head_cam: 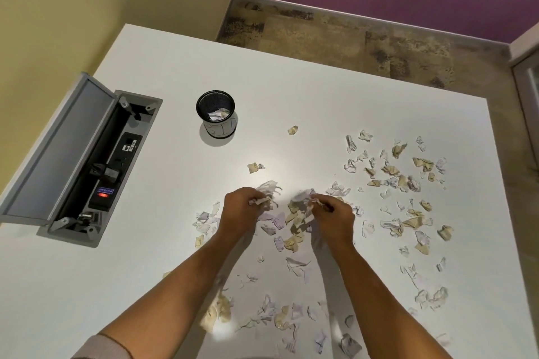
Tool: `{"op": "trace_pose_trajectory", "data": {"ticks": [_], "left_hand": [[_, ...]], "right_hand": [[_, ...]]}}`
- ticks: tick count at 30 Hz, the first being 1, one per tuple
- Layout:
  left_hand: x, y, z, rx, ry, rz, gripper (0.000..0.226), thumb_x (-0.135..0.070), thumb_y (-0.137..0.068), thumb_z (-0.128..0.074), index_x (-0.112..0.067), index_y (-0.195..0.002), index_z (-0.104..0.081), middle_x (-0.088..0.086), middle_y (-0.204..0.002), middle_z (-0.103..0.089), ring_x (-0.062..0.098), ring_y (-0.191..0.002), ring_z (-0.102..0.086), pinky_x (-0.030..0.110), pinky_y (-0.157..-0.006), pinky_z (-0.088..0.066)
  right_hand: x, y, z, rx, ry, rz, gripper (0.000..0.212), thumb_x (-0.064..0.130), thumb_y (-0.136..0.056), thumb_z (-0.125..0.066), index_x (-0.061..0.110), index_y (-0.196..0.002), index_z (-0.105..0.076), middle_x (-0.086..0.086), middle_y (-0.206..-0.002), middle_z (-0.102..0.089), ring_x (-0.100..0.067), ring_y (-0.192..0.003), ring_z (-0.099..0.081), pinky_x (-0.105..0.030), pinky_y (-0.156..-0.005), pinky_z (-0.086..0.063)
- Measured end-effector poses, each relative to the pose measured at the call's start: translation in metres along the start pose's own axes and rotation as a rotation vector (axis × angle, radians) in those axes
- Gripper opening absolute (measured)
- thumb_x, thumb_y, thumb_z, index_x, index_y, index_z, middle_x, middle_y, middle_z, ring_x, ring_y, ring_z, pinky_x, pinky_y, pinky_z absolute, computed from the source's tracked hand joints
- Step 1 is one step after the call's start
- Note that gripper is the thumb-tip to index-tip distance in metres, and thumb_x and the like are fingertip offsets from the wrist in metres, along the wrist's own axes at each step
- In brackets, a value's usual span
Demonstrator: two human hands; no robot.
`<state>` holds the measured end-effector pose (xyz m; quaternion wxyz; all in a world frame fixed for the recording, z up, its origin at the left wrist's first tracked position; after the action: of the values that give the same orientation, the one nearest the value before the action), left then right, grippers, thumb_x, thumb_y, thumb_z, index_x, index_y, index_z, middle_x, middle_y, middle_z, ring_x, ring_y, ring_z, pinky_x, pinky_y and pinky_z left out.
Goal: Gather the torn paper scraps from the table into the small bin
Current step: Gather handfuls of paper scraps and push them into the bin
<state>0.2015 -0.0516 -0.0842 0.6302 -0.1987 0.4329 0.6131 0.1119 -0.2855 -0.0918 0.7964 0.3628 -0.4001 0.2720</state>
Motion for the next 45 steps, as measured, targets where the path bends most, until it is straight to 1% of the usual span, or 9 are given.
{"op": "trace_pose_trajectory", "data": {"ticks": [4,11,16,20,22,26,30,36,45], "left_hand": [[-0.004,0.001,0.019,-0.017,0.129,0.075,0.022,0.000,-0.078,-0.074,-0.021,-0.085,-0.078,-0.008,-0.088,-0.073,-0.007,-0.079,-0.063,-0.001,-0.070,-0.040],[-0.019,-0.016,0.063,-0.118,0.262,0.142,0.016,-0.009,-0.080,-0.078,-0.023,-0.087,-0.076,-0.012,-0.087,-0.071,-0.005,-0.071,-0.063,0.002,-0.062,-0.044],[-0.036,-0.051,0.103,-0.187,0.169,0.102,0.017,-0.011,-0.080,-0.078,-0.016,-0.096,-0.077,-0.001,-0.085,-0.071,0.013,-0.067,-0.061,0.022,-0.072,-0.048],[-0.055,-0.087,0.130,-0.201,0.071,0.025,0.016,-0.013,-0.078,-0.081,-0.013,-0.094,-0.078,0.004,-0.076,-0.073,0.009,-0.060,-0.062,0.018,-0.070,-0.049],[-0.064,-0.107,0.145,-0.220,-0.056,-0.006,0.018,-0.007,-0.077,-0.077,-0.014,-0.093,-0.079,0.005,-0.085,-0.076,0.007,-0.072,-0.063,0.011,-0.072,-0.044],[-0.070,-0.150,0.162,-0.196,-0.262,0.013,0.019,-0.006,-0.082,-0.072,-0.014,-0.098,-0.077,0.013,-0.106,-0.072,0.026,-0.113,-0.057,0.025,-0.093,-0.047],[-0.068,-0.178,0.152,-0.103,-0.485,0.024,0.023,-0.001,-0.085,-0.062,-0.015,-0.099,-0.074,0.019,-0.115,-0.062,0.035,-0.108,-0.057,0.032,-0.089,-0.048],[-0.073,-0.190,0.123,0.075,-0.750,0.008,0.027,-0.001,-0.086,-0.053,-0.002,-0.112,-0.063,0.021,-0.115,-0.058,0.038,-0.099,-0.063,0.036,-0.074,-0.052],[-0.078,-0.200,0.131,0.109,-0.624,-0.004,0.022,-0.003,-0.086,-0.056,-0.010,-0.099,-0.072,0.016,-0.116,-0.063,0.034,-0.102,-0.063,0.036,-0.082,-0.054]], "right_hand": [[-0.006,0.003,-0.005,0.026,-0.345,-0.171,0.019,-0.002,-0.082,-0.069,0.009,-0.095,-0.075,-0.015,-0.096,-0.074,-0.029,-0.090,-0.071,-0.039,-0.083,-0.058],[0.027,0.004,-0.023,0.062,-0.588,-0.216,0.024,-0.006,-0.086,-0.062,0.010,-0.100,-0.073,0.002,-0.075,-0.075,-0.006,-0.056,-0.065,-0.018,-0.049,-0.051],[0.061,0.002,-0.034,0.104,-0.666,-0.169,0.027,-0.011,-0.086,-0.059,0.010,-0.097,-0.072,-0.001,-0.081,-0.076,-0.005,-0.067,-0.069,-0.014,-0.056,-0.052],[0.063,0.001,-0.039,0.106,-0.689,-0.185,0.028,-0.014,-0.086,-0.056,0.007,-0.099,-0.071,-0.001,-0.077,-0.075,-0.005,-0.062,-0.067,-0.014,-0.054,-0.051],[0.059,0.001,-0.039,0.106,-0.661,-0.190,0.028,-0.012,-0.087,-0.057,0.009,-0.099,-0.071,-0.003,-0.084,-0.076,-0.007,-0.068,-0.069,-0.015,-0.057,-0.053],[0.051,0.001,-0.042,0.114,-0.625,-0.183,0.027,-0.010,-0.088,-0.057,0.009,-0.100,-0.072,-0.009,-0.093,-0.074,-0.014,-0.075,-0.069,-0.018,-0.062,-0.056],[0.050,0.001,-0.050,0.134,-0.642,-0.158,0.023,-0.008,-0.089,-0.058,0.005,-0.102,-0.072,-0.012,-0.098,-0.072,-0.021,-0.087,-0.068,-0.021,-0.074,-0.057],[0.053,0.001,-0.056,0.183,-0.612,-0.115,0.037,-0.009,-0.089,-0.055,0.018,-0.084,-0.079,-0.003,-0.092,-0.077,-0.013,-0.082,-0.072,-0.018,-0.065,-0.056],[0.052,0.004,-0.062,0.197,-0.579,-0.107,0.046,-0.017,-0.087,-0.052,0.020,-0.084,-0.079,-0.003,-0.094,-0.077,-0.015,-0.086,-0.072,-0.019,-0.066,-0.056]]}}
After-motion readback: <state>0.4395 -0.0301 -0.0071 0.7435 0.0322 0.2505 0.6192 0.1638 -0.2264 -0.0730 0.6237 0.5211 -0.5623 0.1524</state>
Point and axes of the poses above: each hand's wrist, its own y-axis away from the middle knuckle, its own z-axis out of the back of the hand, x = y × z, the point moved 9 cm from there along -y, towards the middle knuckle
